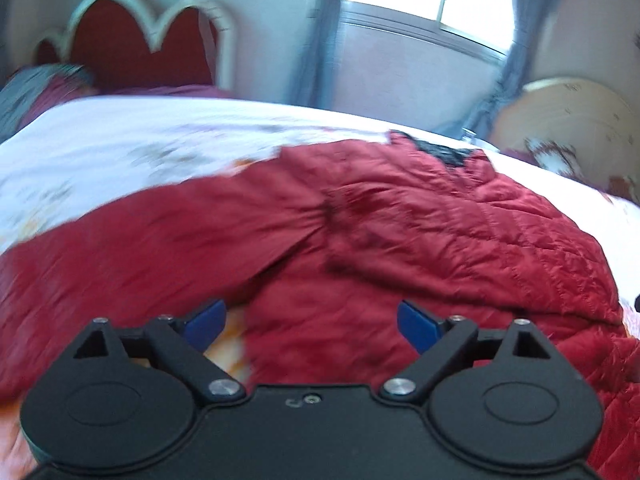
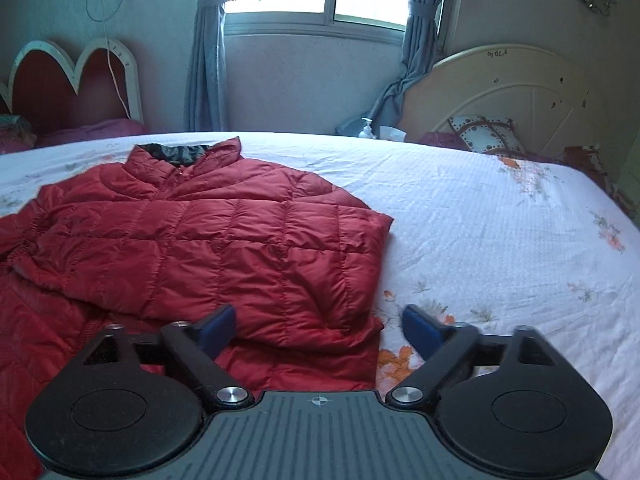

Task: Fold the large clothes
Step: 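Grasp a sleeve cuff with the left gripper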

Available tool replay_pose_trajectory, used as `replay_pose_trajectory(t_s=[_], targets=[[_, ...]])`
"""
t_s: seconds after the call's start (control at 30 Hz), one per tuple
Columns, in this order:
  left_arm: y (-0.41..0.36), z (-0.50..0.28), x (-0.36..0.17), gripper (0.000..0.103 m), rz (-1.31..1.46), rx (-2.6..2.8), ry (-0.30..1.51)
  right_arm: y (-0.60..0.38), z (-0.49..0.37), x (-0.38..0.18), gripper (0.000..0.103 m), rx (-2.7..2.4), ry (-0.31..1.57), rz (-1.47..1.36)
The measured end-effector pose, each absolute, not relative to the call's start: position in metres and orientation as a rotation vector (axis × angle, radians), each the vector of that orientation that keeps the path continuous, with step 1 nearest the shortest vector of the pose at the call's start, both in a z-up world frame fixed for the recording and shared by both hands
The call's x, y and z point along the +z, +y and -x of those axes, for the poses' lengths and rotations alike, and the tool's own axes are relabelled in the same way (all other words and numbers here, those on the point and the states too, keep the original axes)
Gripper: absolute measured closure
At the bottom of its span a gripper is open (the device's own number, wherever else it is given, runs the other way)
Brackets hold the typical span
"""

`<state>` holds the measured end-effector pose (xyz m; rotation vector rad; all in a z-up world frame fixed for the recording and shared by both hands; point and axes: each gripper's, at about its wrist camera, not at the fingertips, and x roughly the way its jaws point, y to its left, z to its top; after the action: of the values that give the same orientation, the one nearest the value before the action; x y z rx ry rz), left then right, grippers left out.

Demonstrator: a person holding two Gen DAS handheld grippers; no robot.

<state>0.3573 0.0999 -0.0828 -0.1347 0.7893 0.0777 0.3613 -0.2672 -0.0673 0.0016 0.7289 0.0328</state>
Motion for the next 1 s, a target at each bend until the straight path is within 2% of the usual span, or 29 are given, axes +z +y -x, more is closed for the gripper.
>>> replay_pose_trajectory(t_s=[0.07,0.3,0.5,0.87,0.9,0.93,0.97,1.0], targets=[[0.117,-0.337,-0.083,0.014,0.169,0.13,0.791,-0.272,-0.359,-0.072,0.063,0.057,0.762,-0.057],[0.179,-0.265,-0.083,0.019,0.305,0.347,0.761,-0.268,-0.355,-0.081,0.063,0.108,0.793,-0.102],[0.243,-0.215,-0.091,0.026,0.645,0.516,0.671,-0.256,-0.361,-0.085,0.063,0.156,0.809,-0.107],[0.322,-0.211,-0.11,0.035,1.097,0.646,0.39,-0.251,-0.369,-0.075,0.063,0.135,0.805,-0.119],[0.325,-0.215,-0.11,0.038,1.095,0.654,0.385,-0.251,-0.37,-0.074,0.063,0.13,0.805,-0.122],[0.331,-0.217,-0.109,0.056,1.075,0.663,0.39,-0.25,-0.371,-0.074,0.063,0.124,0.806,-0.122],[0.334,-0.223,-0.107,0.09,1.045,0.671,0.414,-0.25,-0.372,-0.073,0.063,0.119,0.806,-0.123],[0.338,-0.229,-0.107,0.096,1.026,0.665,0.437,-0.249,-0.373,-0.073,0.063,0.113,0.807,-0.124]])
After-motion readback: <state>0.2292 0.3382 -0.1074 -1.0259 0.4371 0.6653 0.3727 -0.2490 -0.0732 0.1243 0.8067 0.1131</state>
